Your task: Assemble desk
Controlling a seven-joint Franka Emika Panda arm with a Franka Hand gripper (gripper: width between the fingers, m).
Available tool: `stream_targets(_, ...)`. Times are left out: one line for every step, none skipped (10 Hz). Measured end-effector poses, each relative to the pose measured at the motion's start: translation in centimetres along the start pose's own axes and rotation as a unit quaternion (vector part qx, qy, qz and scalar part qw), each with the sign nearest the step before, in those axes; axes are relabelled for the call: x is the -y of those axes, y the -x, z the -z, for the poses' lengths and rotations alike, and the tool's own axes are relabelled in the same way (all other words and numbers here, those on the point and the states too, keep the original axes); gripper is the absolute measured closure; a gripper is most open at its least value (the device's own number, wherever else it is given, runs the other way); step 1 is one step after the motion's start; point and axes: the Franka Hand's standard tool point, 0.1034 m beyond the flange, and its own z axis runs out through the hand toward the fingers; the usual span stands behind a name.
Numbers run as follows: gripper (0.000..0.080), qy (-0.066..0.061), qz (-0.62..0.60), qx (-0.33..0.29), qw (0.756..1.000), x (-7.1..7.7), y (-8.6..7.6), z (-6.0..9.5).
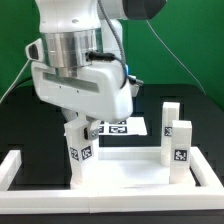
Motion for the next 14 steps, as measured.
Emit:
stream_targets(0.0509, -0.008, -0.075, 0.006, 0.997, 0.4, 0.3, -0.1)
stream_targets(0.0509, -0.018, -0.147, 0.011, 0.989, 0.7, 0.5, -0.2)
stream_targets(0.0509, -0.030, -0.261, 0.012, 0.965, 0.9, 0.7, -0.3)
stream_targets(0.0509, -0.031, -0.294, 0.011, 0.955, 1.0, 0.9, -0.4)
stream_targets(0.0500, -0.031, -0.285, 0.011, 0.958, 1.0, 0.9, -0.4)
stream_targets(0.0500, -0.030, -0.235, 0.007, 0.972, 0.9, 0.9, -0.4)
stream_targets(0.0288, -0.029, -0.127, 0.000, 0.991, 1.0, 0.8, -0.4)
stream_targets(0.0194, -0.033, -0.029, -0.006, 0.999, 1.3, 1.0, -0.2)
stream_targets(0.0194, -0.027, 0.050, -0.010, 0.998, 1.2, 1.5, -0.2)
stream_targets(0.0157, -0.027, 0.085, -0.012, 0.996, 0.9, 1.9, -0.1)
stream_targets(0.0152, -0.023, 0.146, -0.016, 0.989, 0.7, 1.7, -0.2)
stream_targets(0.0152, -0.022, 0.164, -0.016, 0.986, 0.7, 1.6, -0.2)
stream_targets(0.0151, -0.020, 0.217, -0.018, 0.976, 0.7, 1.6, -0.3)
stream_targets(0.0151, -0.007, 0.331, -0.030, 0.943, 1.0, 1.3, 0.0)
